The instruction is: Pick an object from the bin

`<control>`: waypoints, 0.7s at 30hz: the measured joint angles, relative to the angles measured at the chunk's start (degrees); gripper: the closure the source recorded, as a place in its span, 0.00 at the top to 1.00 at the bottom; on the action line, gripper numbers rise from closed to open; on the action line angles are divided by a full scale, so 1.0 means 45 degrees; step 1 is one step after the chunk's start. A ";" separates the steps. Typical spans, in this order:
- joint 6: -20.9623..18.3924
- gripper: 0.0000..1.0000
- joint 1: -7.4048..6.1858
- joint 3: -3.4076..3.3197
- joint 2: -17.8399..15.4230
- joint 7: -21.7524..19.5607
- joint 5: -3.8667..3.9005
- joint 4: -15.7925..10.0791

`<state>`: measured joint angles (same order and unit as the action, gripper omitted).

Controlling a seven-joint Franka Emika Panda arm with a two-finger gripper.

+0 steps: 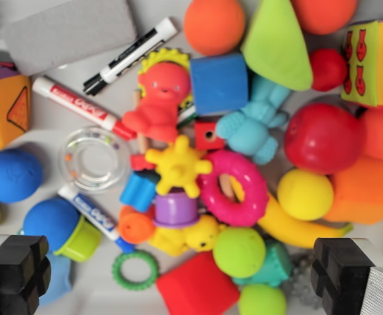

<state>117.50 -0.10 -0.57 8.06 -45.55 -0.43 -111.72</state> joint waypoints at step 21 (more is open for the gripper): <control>0.0005 1.00 -0.0002 0.0012 0.0033 -0.0194 -0.0001 -0.0001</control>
<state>117.52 -0.11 -0.52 8.21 -46.43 -0.44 -111.73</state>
